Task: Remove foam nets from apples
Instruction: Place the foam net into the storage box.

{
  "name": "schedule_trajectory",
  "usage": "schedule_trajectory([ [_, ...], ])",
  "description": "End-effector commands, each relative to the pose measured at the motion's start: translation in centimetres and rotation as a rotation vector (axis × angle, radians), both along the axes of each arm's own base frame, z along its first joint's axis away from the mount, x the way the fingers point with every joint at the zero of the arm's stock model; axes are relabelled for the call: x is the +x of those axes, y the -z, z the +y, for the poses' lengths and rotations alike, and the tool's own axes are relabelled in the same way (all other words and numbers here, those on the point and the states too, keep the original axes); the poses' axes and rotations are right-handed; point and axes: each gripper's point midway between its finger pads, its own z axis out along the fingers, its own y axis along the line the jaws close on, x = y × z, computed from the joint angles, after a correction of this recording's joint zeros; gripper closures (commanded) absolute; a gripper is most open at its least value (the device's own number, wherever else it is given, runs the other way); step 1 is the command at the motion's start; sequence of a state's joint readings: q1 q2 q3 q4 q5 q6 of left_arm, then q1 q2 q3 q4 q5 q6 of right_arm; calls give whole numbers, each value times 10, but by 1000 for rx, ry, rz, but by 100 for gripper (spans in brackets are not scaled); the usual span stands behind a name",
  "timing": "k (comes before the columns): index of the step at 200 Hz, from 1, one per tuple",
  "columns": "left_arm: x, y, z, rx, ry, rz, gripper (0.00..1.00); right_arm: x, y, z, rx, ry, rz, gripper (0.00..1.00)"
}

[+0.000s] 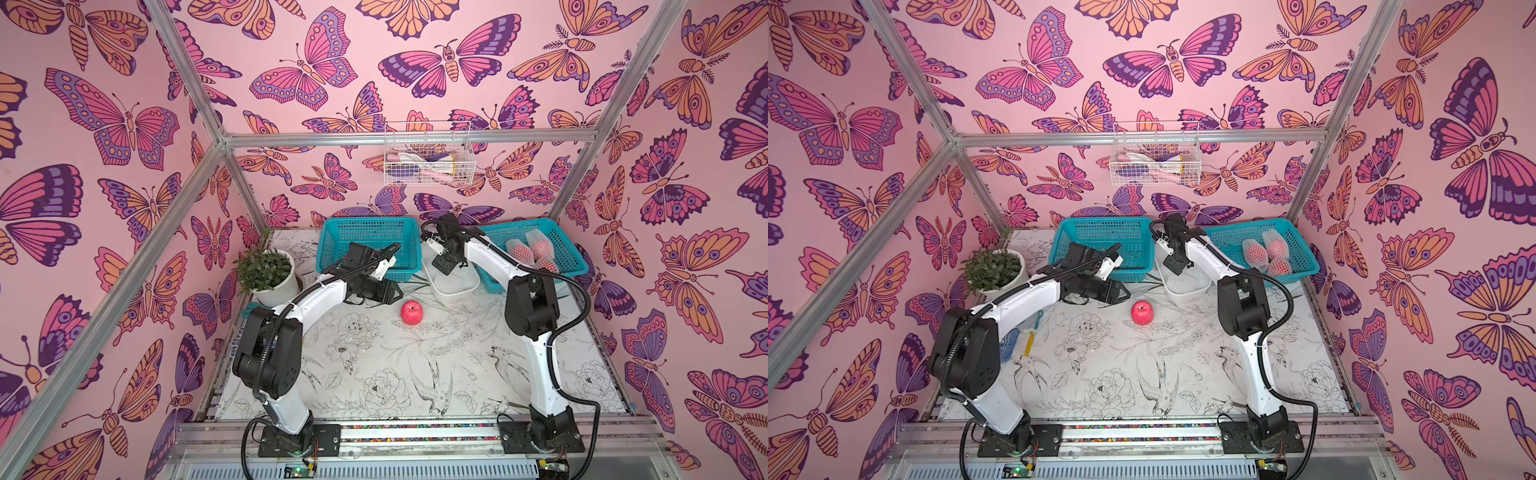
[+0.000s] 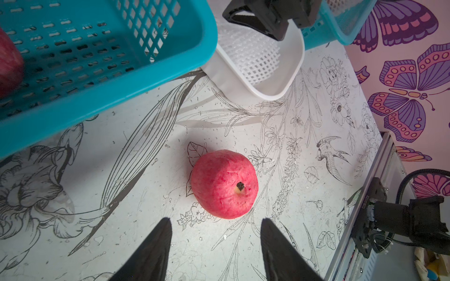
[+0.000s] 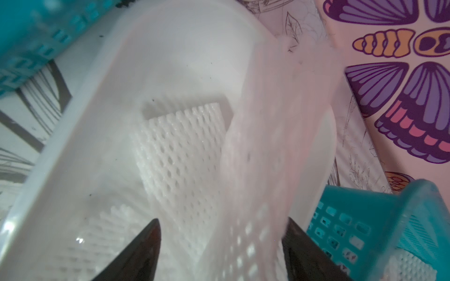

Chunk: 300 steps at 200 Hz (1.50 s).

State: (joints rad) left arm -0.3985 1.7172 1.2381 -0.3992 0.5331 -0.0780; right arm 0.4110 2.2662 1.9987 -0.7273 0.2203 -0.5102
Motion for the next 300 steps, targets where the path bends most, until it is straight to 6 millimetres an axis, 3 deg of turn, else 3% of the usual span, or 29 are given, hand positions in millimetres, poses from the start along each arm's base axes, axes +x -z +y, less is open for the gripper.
schedule_trajectory([
  [1,-2,-9,3,6,10,-15,39,-6,-42,4,49,-26,-54,16],
  [43,-2,-10,2,4,15,-14,39,-8,-56,11,137,-29,-60,14],
  [76,-2,-7,2,2,14,-3,39,9,-60,7,255,58,-79,26],
  [133,-3,-1,-1,0,14,22,39,26,-15,13,309,121,-1,53],
  [172,-3,0,-1,5,16,23,39,24,20,18,331,148,72,57],
  [205,-8,-2,-6,20,39,14,37,21,34,15,323,178,95,55],
  [233,-18,1,-13,72,80,1,34,23,34,9,308,208,97,52],
  [247,-23,1,-16,97,94,-11,31,23,21,6,314,223,91,48],
  [269,-27,0,-18,127,104,-34,24,19,-5,11,361,188,55,32],
  [300,-32,-7,-21,160,119,-75,19,12,-35,11,393,157,-18,22],
])
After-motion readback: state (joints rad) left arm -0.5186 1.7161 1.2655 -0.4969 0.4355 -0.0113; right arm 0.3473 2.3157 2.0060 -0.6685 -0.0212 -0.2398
